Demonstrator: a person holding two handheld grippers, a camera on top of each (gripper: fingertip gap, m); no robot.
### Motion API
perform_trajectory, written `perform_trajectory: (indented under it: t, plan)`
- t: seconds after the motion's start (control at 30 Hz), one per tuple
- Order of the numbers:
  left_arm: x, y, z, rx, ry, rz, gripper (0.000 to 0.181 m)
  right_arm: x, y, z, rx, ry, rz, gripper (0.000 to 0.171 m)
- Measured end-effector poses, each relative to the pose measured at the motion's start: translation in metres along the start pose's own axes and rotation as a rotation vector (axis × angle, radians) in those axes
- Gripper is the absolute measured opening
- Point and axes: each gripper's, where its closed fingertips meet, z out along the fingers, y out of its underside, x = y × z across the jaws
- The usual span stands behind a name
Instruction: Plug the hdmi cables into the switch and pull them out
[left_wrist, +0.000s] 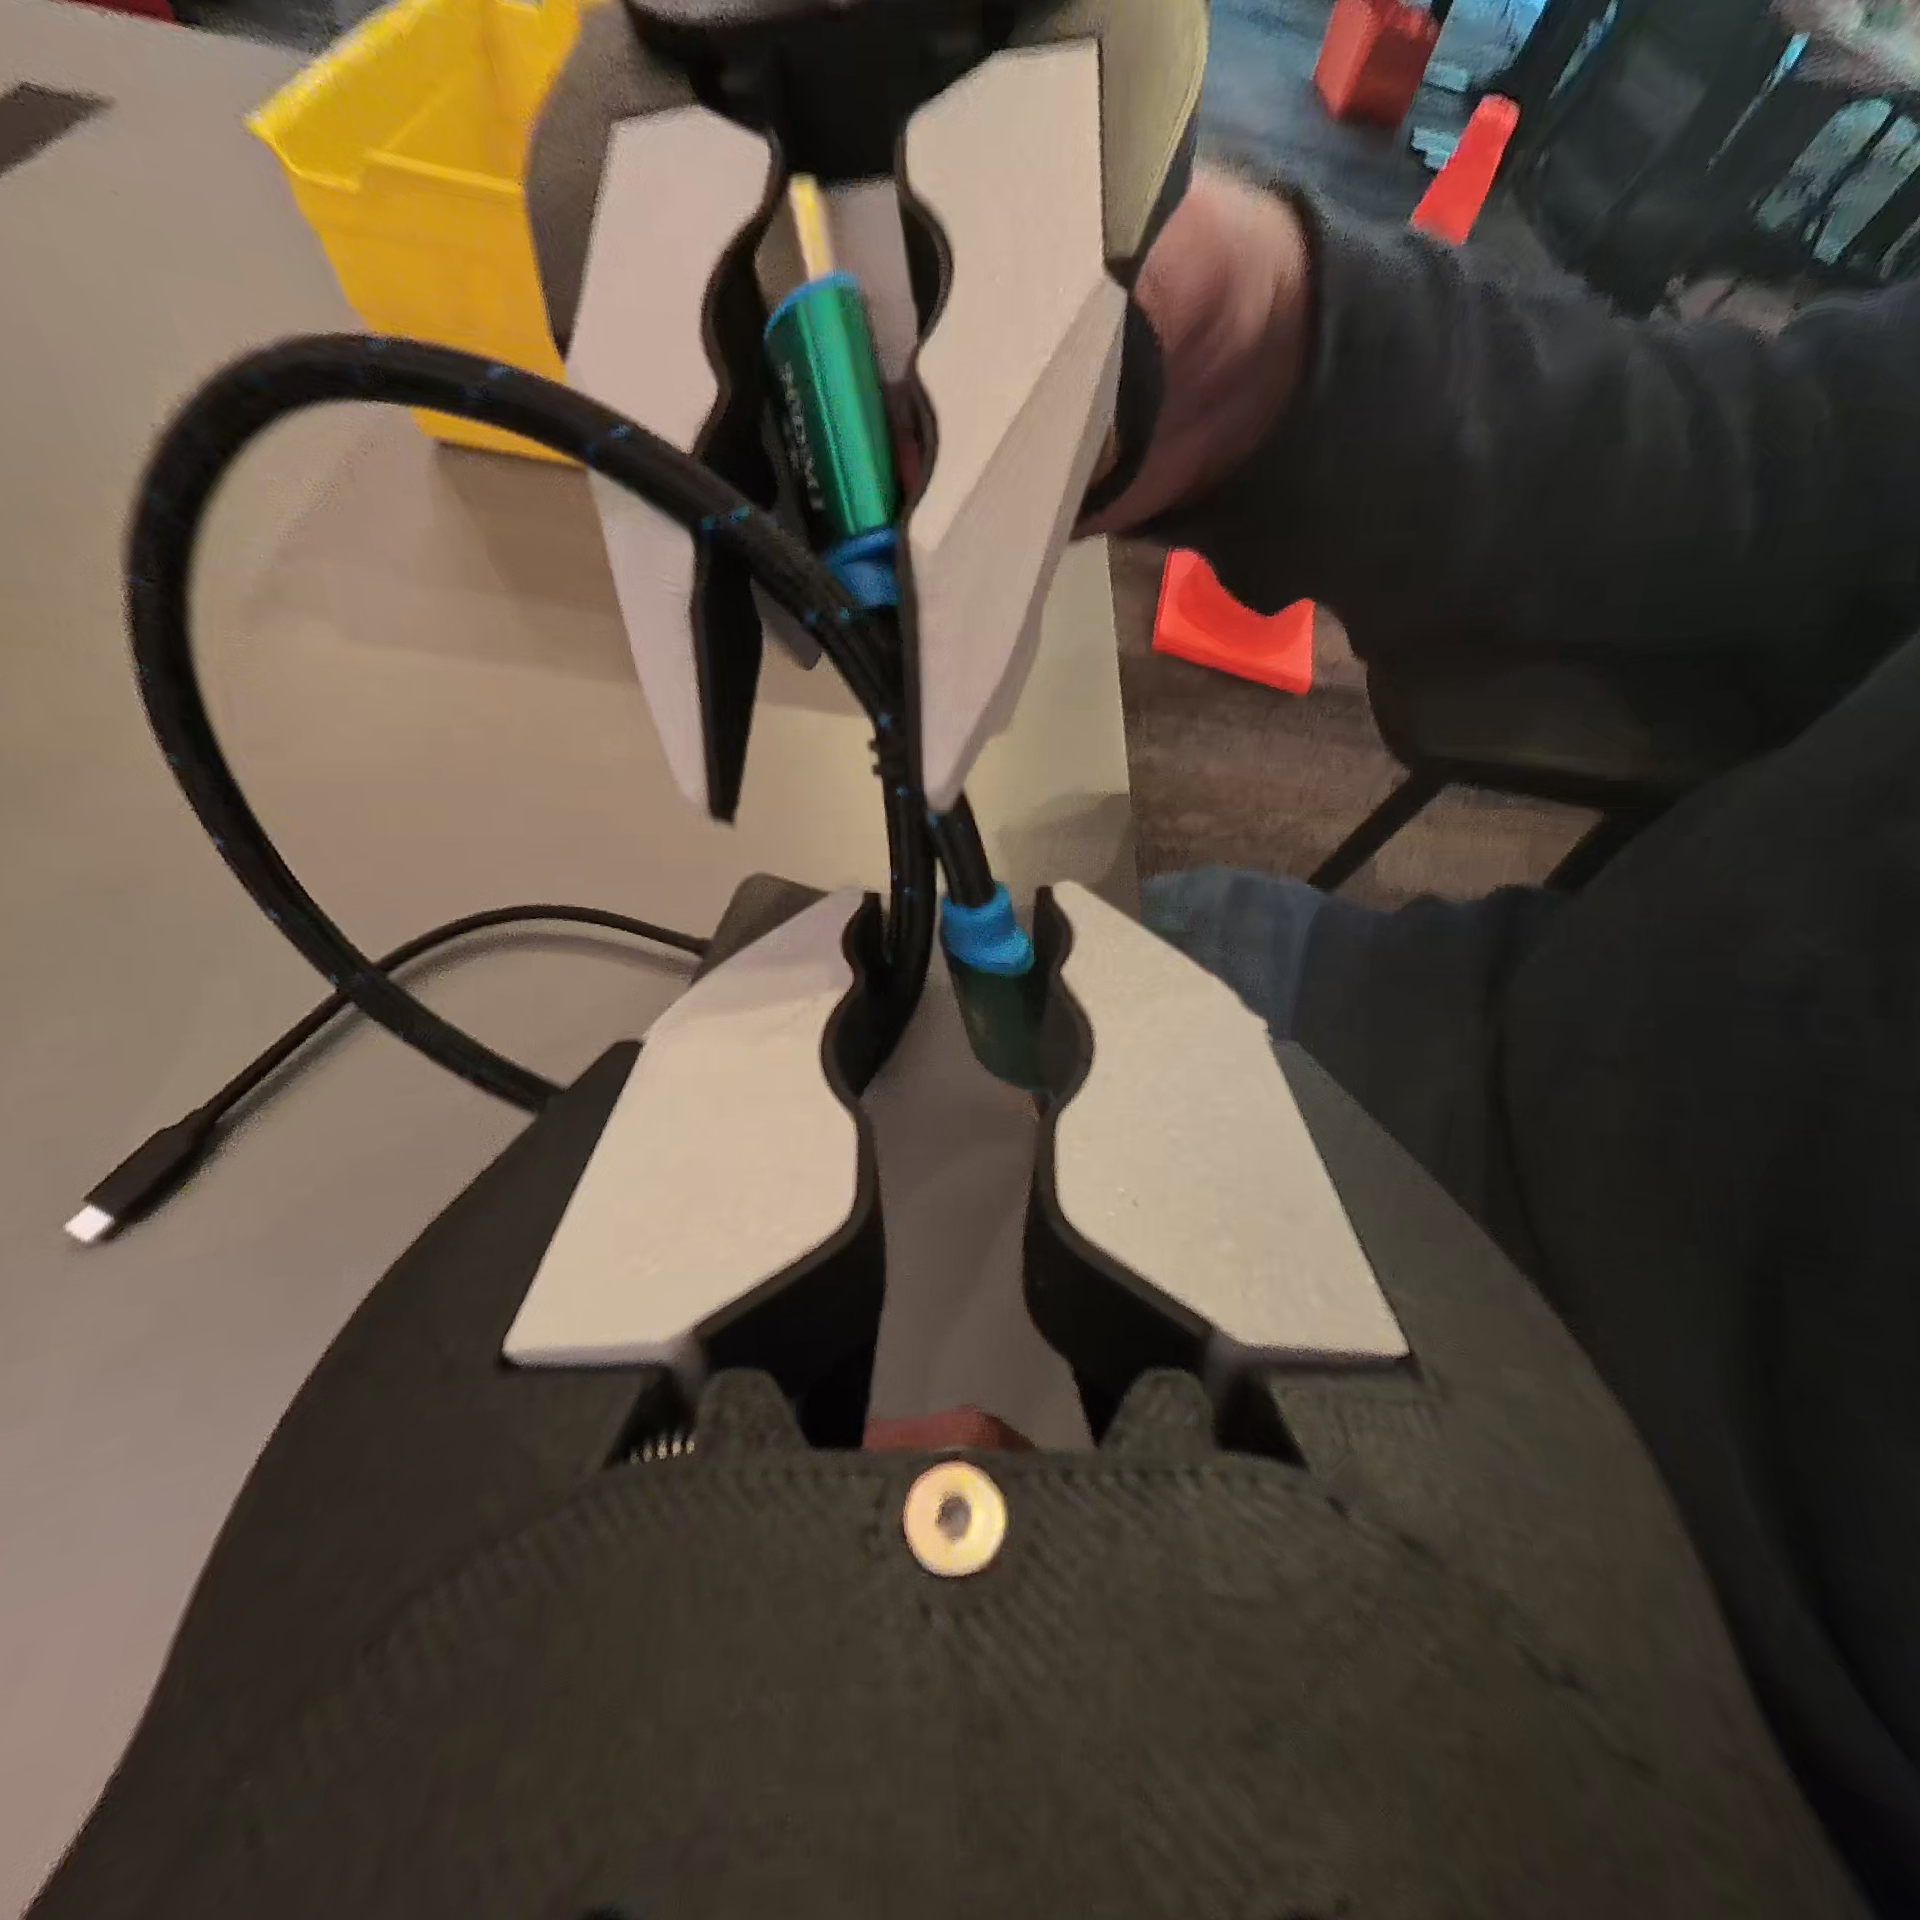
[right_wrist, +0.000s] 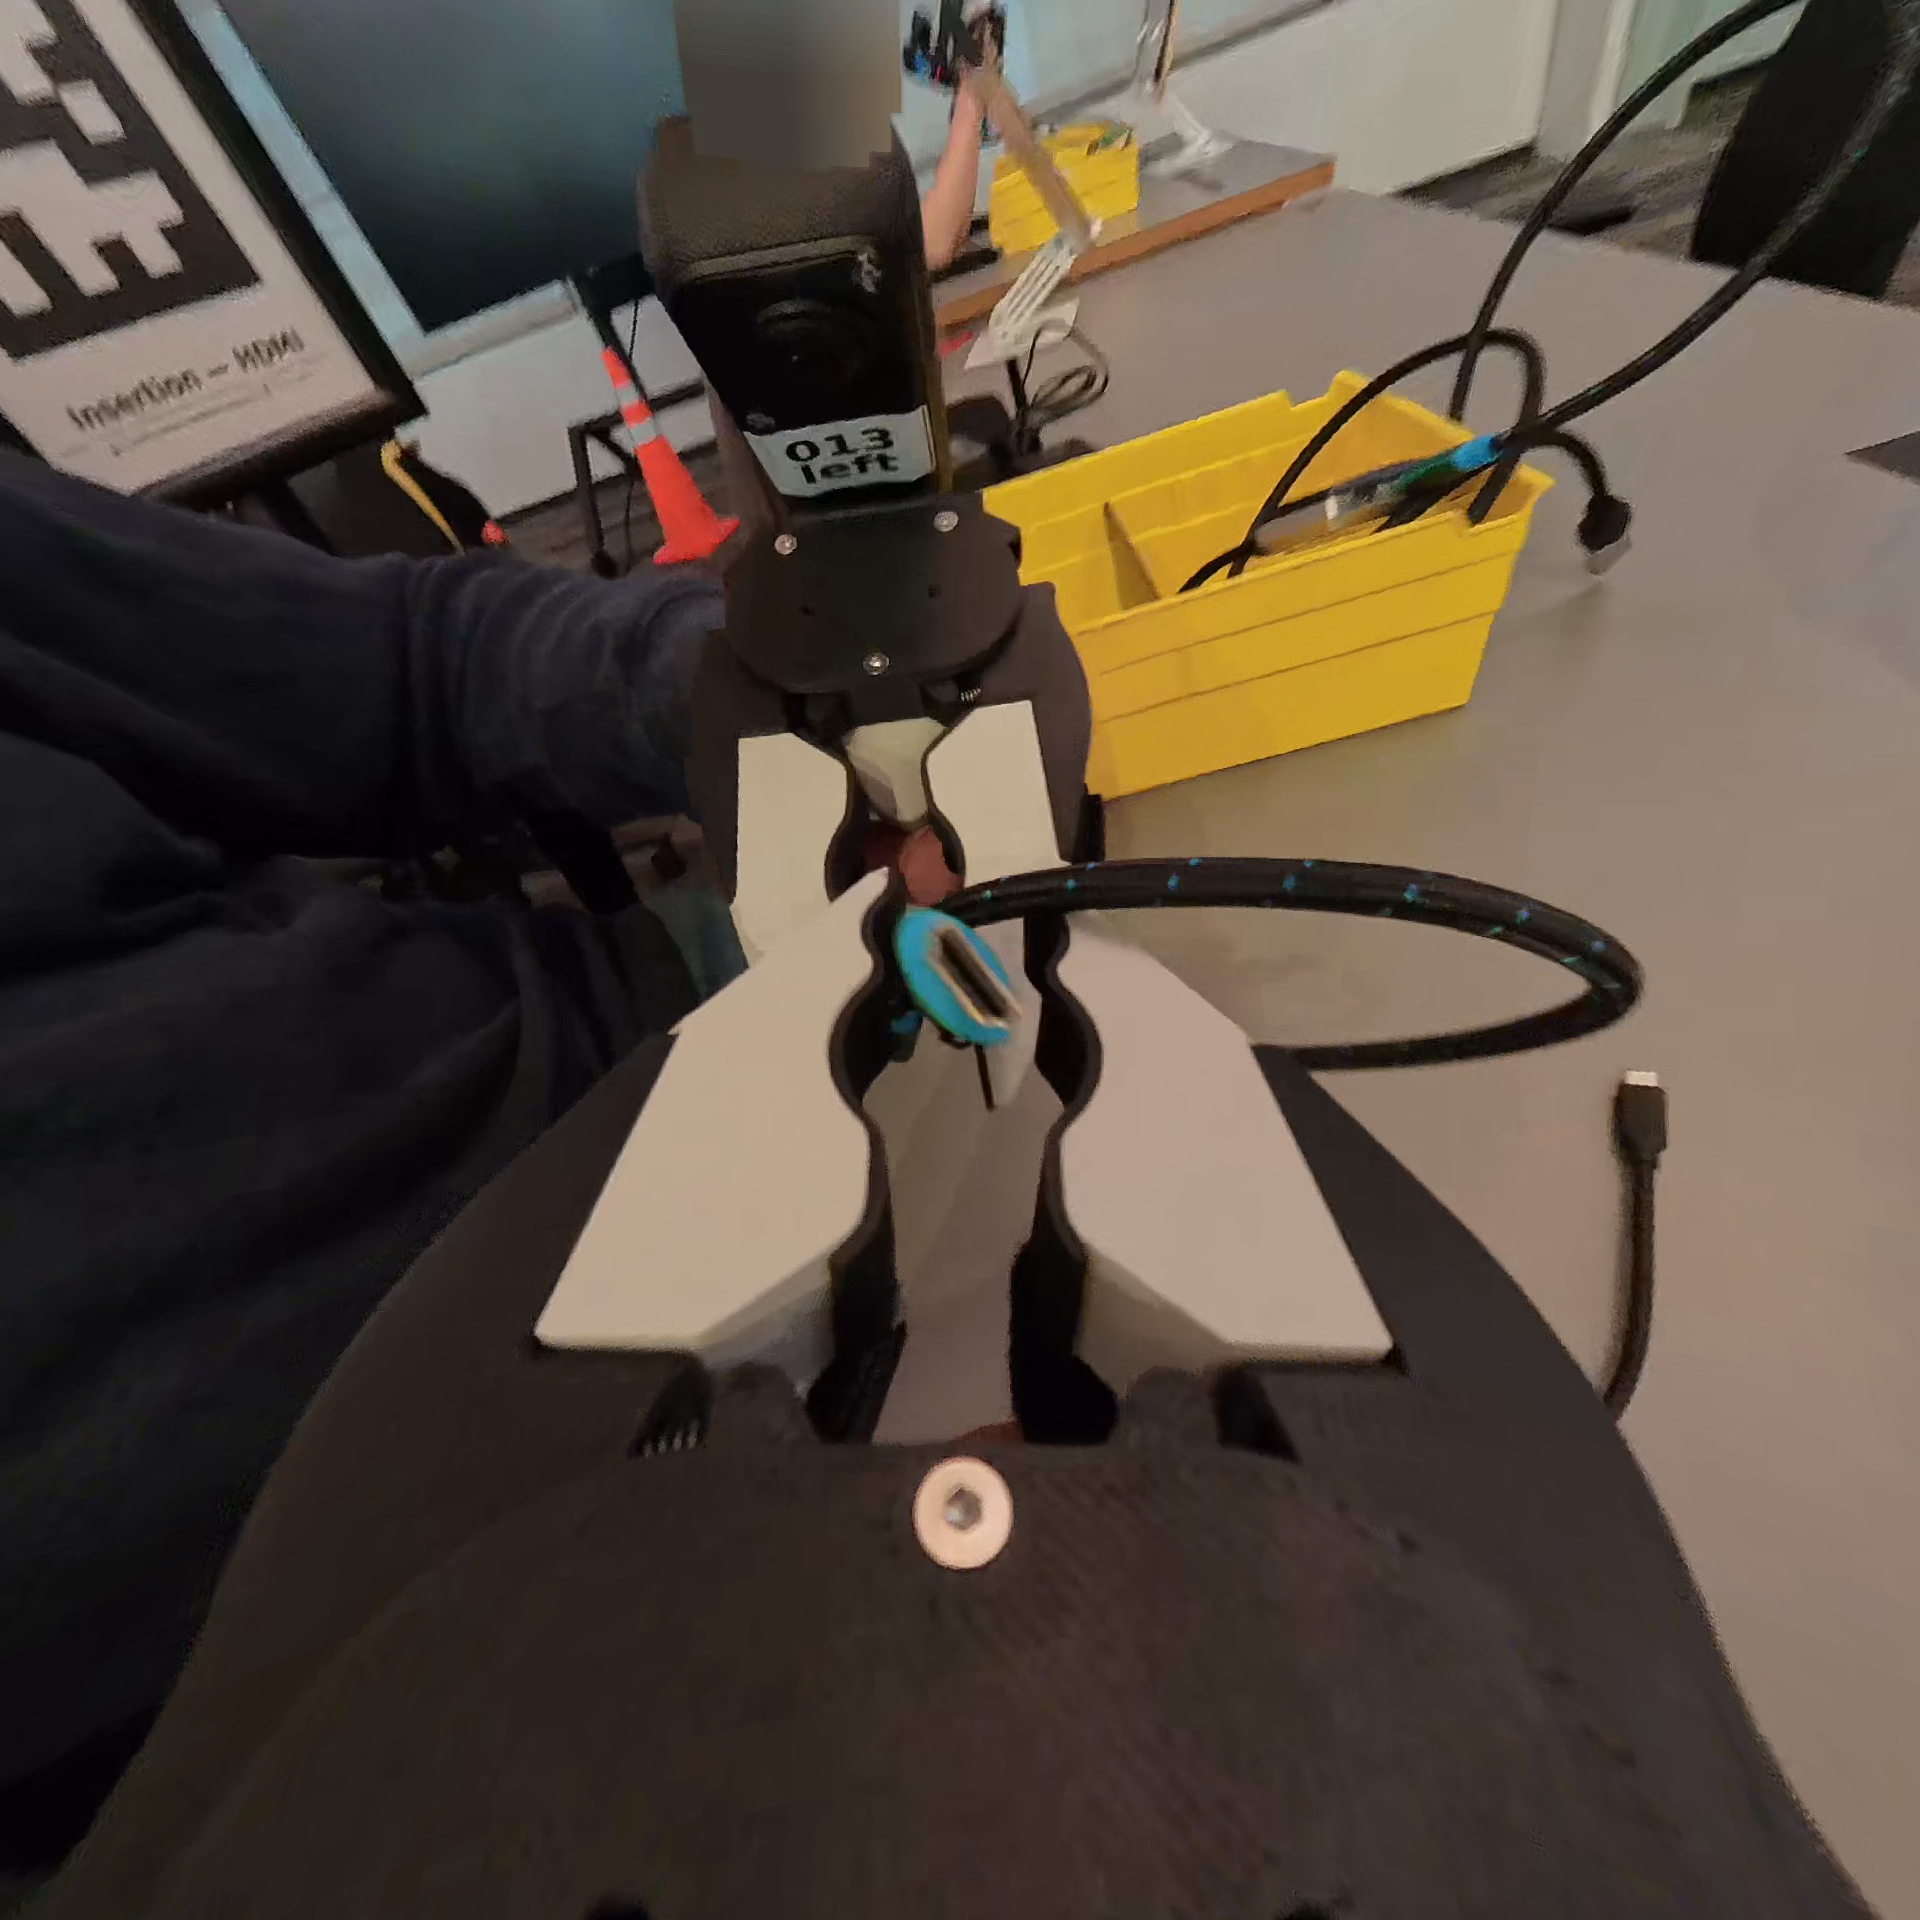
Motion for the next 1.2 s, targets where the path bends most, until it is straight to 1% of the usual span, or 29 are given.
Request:
perform_trajectory:
  t: [0.07, 0.1, 0.13, 0.2, 0.23, 0.27, 0.3, 0.33, 0.43, 0.53, 0.63, 0.73, 0.87, 0.9, 0.93, 1.0, 1.2]
  plan:
    - [0.004, 0.004, 0.008, -0.032, 0.002, 0.000, 0.043, -0.002, 0.010, 0.008, -0.076, 0.007, -0.024, 0.014]
    - [0.005, 0.005, 0.011, -0.044, -0.001, 0.012, 0.037, -0.006, 0.013, 0.012, -0.103, -0.008, -0.036, 0.014]
    - [0.005, 0.007, 0.011, -0.052, -0.007, 0.037, 0.014, -0.010, 0.015, 0.015, -0.117, -0.023, -0.035, 0.015]
    - [0.005, 0.009, 0.013, -0.057, -0.012, 0.030, 0.014, -0.007, 0.016, 0.017, -0.137, 0.009, -0.047, 0.016]
    - [0.004, 0.008, 0.013, -0.051, -0.009, 0.019, 0.014, -0.004, 0.016, 0.017, -0.144, 0.033, -0.053, 0.019]
    - [0.004, 0.006, 0.012, -0.038, -0.008, 0.007, 0.013, -0.001, 0.015, 0.016, -0.140, 0.051, -0.050, 0.027]
    - [0.002, 0.005, 0.010, -0.027, -0.006, -0.006, 0.013, 0.001, 0.011, 0.014, -0.120, 0.065, -0.040, 0.040]
    - [0.000, 0.004, 0.009, -0.015, -0.012, -0.013, 0.013, 0.003, 0.008, 0.012, -0.104, 0.073, -0.034, 0.045]
    - [-0.005, -0.003, 0.002, 0.037, -0.018, -0.048, 0.013, 0.010, 0.003, 0.002, -0.077, 0.120, -0.028, 0.052]
    - [-0.009, -0.011, -0.004, 0.094, -0.019, -0.089, 0.013, 0.014, 0.003, -0.005, -0.071, 0.139, -0.020, 0.051]
    - [-0.014, -0.015, -0.009, 0.131, -0.024, -0.127, 0.012, 0.012, 0.005, -0.002, -0.082, 0.131, -0.025, 0.050]
    - [-0.017, -0.014, -0.009, 0.135, -0.031, -0.136, 0.012, 0.010, 0.006, 0.004, -0.089, 0.124, -0.030, 0.046]
    - [-0.016, -0.013, -0.008, 0.119, -0.044, -0.117, 0.012, 0.009, 0.005, 0.007, -0.079, 0.115, -0.014, 0.031]
    - [-0.015, -0.012, -0.007, 0.111, -0.047, -0.110, 0.012, 0.008, 0.005, 0.007, -0.075, 0.110, -0.012, 0.022]
    - [-0.015, -0.011, -0.006, 0.103, -0.051, -0.103, 0.012, 0.008, 0.004, 0.007, -0.070, 0.107, -0.009, 0.018]
    - [-0.014, -0.012, -0.006, 0.105, -0.052, -0.098, 0.012, 0.006, 0.002, 0.007, -0.049, 0.093, -0.005, 0.012]
    - [-0.013, -0.016, -0.008, 0.131, -0.036, -0.106, 0.013, 0.002, -0.002, 0.006, -0.022, 0.082, -0.025, 0.007]
